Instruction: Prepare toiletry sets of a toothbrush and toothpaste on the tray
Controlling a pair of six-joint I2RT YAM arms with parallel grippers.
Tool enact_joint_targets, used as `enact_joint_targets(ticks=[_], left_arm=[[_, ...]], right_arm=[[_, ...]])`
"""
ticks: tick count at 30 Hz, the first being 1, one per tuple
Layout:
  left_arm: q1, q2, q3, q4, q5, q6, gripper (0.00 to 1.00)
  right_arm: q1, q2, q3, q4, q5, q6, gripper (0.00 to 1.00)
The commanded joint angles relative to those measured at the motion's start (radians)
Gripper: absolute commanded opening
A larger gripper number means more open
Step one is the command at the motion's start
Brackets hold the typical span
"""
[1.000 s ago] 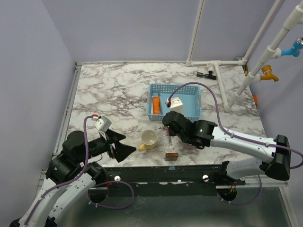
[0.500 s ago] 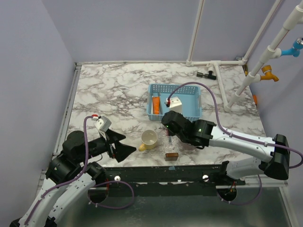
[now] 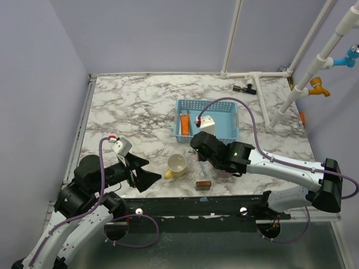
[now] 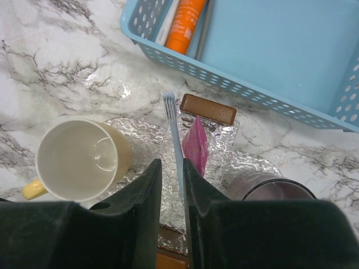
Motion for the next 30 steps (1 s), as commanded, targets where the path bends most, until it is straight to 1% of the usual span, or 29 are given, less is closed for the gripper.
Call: enact_joint_targets(ticks=[1,12,16,18,21,25,30], left_arm=[[0.002,-0.005,-0.016,0.014,-0.017,0.01,0.99],[0.004,-0.007,-0.016,0.014,-0.019,0.01,0.99],[0.004,-0.006,-0.016,0.014,-0.019,0.01,0.99],[0.004,-0.007,-0.016,0.014,-0.019,0.01,0.99],[0.004,-0.007,-0.016,0.015,-0.019,0.01,0.99],[0.003,-0.005,-0.016,0.016,-0.02,0.009,0.99],[0.004,-0.001,-0.016,0.016,-0.019,0.009,0.99]], right_arm=[[0.008,0.007,0.028,0.0,0.033,0.016,0.25],[0.007,-0.003,0.05,-0.001,0.045,0.014,0.26],[0.007,-0.022,0.065,-0.026,0.033,0.017,0.28],[0.008,-0.03,0.08,-0.064,0.012,0.016,0.3],[0.008,-0.058,0.086,-0.122,-0.015,0.024,0.3],[0.008,-0.134,0.059,-0.192,-0.047,0.052,0.32],[0.007,-0.208,0.027,-0.289,-0.155,0.064,0.35]])
